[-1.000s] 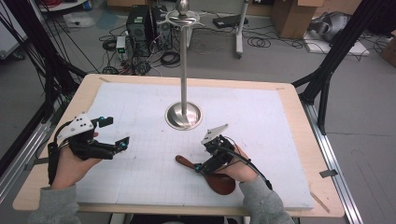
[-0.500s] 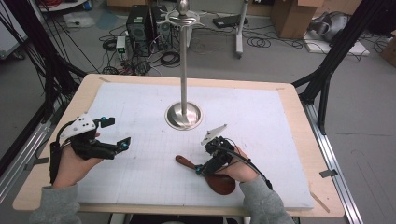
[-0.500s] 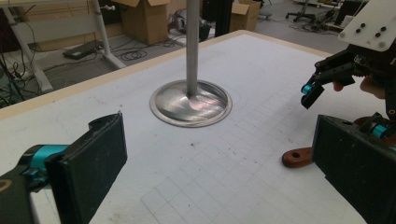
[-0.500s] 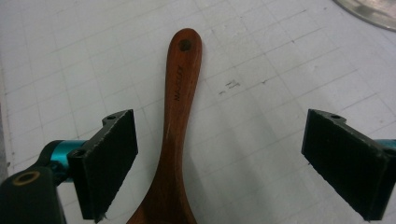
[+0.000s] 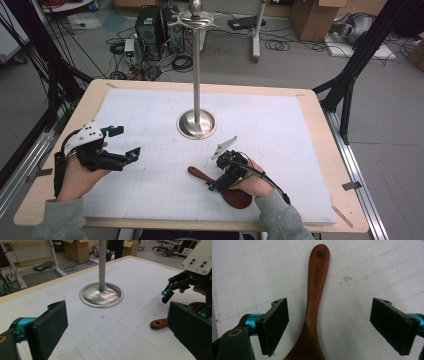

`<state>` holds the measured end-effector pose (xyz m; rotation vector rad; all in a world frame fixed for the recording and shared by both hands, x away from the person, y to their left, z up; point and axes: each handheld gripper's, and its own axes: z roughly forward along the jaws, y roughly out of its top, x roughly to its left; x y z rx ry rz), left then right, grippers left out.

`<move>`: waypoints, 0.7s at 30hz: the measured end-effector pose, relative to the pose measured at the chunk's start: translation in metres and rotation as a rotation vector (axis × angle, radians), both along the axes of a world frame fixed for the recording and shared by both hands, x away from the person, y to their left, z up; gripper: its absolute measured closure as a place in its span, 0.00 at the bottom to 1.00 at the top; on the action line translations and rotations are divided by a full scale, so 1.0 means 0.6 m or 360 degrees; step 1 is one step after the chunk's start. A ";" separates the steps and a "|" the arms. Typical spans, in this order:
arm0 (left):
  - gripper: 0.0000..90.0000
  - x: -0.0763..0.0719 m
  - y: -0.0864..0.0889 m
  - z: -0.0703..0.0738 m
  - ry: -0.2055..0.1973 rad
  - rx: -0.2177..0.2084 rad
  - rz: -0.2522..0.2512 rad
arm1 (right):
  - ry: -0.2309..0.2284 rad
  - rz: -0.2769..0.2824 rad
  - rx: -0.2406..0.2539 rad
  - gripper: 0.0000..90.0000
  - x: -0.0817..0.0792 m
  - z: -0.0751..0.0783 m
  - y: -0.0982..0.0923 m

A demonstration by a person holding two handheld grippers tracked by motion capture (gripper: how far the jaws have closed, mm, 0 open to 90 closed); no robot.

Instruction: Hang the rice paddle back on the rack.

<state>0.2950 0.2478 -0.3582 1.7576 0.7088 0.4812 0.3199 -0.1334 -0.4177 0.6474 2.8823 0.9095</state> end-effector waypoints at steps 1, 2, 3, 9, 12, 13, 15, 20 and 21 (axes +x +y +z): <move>0.05 0.000 0.000 0.000 0.0001 -0.0002 0.0003 | -0.0002 0.0014 -0.0015 0.17 0.000 -0.001 0.000; 0.05 0.000 0.001 0.000 0.0000 0.0000 0.0003 | 0.0011 0.0002 -0.0017 0.17 -0.002 -0.001 0.001; 0.05 0.000 0.001 0.000 0.0000 0.0000 0.0003 | 0.0014 0.0001 -0.0028 0.18 -0.002 -0.002 0.002; 0.05 0.002 0.000 -0.001 0.0008 -0.0012 -0.0003 | 0.0038 0.0007 -0.0086 0.26 -0.008 -0.005 0.006; 0.05 0.003 -0.001 -0.002 0.0013 -0.0011 -0.0010 | 0.0064 0.0029 -0.0093 0.28 -0.009 -0.007 0.007; 0.05 0.004 -0.001 -0.002 0.0014 -0.0015 -0.0010 | 0.0050 0.0025 -0.0101 0.33 -0.011 -0.006 0.007; 0.05 0.005 -0.001 -0.002 0.0015 -0.0015 -0.0011 | 0.0049 0.0022 -0.0097 0.36 -0.013 -0.004 0.007; 0.05 0.008 -0.003 -0.004 0.0030 -0.0014 -0.0019 | 0.0044 0.0015 -0.0111 0.42 -0.015 -0.002 0.006; 0.05 0.009 -0.004 -0.005 0.0030 -0.0011 -0.0022 | 0.0048 0.0012 -0.0122 0.45 -0.016 -0.002 0.005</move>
